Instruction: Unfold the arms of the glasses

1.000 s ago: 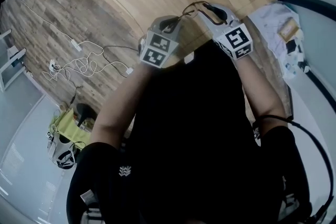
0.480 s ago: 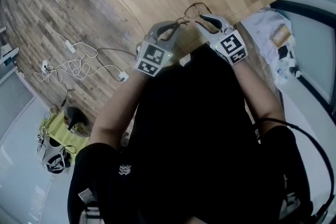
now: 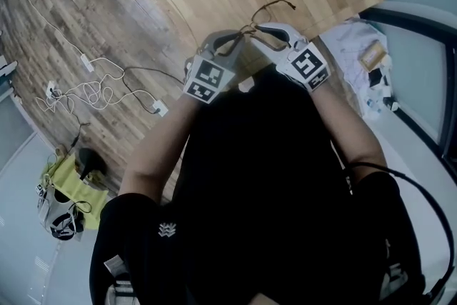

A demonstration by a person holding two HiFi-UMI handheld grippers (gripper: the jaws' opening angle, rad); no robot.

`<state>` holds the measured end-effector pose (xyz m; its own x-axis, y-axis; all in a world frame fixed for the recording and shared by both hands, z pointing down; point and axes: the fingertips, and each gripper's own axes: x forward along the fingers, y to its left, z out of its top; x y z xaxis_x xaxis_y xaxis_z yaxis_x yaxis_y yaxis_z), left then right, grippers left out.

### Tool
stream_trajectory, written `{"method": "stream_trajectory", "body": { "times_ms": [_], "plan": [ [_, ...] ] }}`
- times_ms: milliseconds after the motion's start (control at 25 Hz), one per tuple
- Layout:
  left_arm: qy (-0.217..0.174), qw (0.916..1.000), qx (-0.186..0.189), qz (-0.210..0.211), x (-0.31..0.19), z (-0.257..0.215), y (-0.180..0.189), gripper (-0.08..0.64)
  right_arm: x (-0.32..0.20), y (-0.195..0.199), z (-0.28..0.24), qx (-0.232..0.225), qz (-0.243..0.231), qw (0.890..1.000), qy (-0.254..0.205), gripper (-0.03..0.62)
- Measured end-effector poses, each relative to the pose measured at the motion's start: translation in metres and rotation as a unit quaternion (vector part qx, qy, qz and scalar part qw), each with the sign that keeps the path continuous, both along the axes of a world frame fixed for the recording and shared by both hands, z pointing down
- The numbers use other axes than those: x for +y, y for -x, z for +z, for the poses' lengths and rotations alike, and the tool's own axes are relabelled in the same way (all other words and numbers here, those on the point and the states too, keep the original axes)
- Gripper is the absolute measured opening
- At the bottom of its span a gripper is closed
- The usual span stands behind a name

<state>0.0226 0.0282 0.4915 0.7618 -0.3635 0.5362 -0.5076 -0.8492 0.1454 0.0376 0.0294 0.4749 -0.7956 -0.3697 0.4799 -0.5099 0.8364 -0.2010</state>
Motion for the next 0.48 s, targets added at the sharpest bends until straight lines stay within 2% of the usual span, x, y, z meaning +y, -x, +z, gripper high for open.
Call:
{"method": "stream_trajectory", "body": {
  "times_ms": [280, 480],
  "plan": [
    [-0.003, 0.9999, 0.011, -0.004, 0.004, -0.002, 0.009, 0.021, 0.013, 0.023, -0.015, -0.019, -0.041, 0.999, 0.002, 0.089],
    [0.005, 0.9995, 0.032, 0.003, 0.014, -0.010, 0.016, 0.072, 0.016, 0.033, -0.023, -0.023, -0.051, 0.998, -0.004, 0.089]
  ]
}}
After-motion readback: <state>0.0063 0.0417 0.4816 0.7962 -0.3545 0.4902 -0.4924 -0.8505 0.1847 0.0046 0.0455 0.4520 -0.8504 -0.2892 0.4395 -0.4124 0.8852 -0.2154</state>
